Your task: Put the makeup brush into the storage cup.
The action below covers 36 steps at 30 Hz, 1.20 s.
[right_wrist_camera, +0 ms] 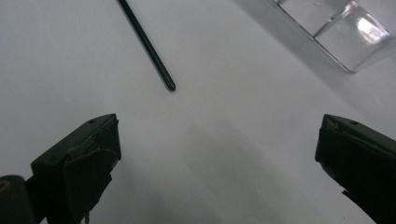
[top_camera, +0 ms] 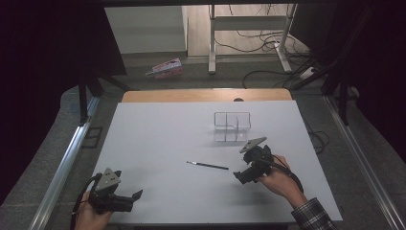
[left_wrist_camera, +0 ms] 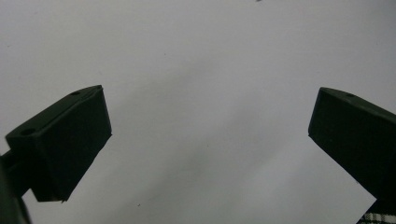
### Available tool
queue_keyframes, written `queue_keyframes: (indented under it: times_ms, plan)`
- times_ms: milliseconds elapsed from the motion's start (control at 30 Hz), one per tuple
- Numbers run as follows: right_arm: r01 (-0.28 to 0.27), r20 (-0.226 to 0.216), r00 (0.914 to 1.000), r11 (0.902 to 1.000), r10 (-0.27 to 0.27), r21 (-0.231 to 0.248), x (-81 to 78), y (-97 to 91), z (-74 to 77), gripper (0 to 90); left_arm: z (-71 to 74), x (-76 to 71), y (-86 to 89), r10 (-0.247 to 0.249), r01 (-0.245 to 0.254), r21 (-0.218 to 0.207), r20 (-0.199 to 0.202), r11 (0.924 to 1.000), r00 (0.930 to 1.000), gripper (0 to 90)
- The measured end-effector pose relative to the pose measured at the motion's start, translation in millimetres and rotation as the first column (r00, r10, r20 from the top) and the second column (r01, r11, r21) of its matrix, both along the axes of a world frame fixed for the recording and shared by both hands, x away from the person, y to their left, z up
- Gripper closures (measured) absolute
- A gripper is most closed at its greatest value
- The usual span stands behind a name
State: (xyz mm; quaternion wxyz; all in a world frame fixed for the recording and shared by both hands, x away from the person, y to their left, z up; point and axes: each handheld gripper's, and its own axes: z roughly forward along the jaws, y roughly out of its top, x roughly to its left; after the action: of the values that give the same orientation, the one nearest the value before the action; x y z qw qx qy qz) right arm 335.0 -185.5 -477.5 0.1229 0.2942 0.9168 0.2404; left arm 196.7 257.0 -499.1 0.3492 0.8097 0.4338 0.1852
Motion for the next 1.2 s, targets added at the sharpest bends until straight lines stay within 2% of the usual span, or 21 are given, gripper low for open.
queue_keyframes:
  times_ms: [467, 933, 1200]
  plan:
    - [-0.037, -0.013, 0.9992, 0.9993, 0.037, -0.010, 8.1, 23.4, -4.7, 0.2, -0.2, 0.2, 0.0, 0.000, 0.000, 0.002, -0.002, 1.0000, 1.0000, 0.0]
    - [-0.054, -0.056, 0.9969, 0.9985, 0.054, 0.014, 18.2, 44.9, -10.0, 0.3, -0.5, 0.3, 0.0, -0.001, 0.001, 0.003, -0.004, 1.0000, 1.0000, 0.0]
    - [-0.076, -0.069, 0.9947, 0.9971, 0.076, -0.003, 21.3, 62.1, -14.5, 5.5, -0.8, 0.4, -0.3, -0.002, 0.002, 0.003, -0.006, 1.0000, 1.0000, 0.0]
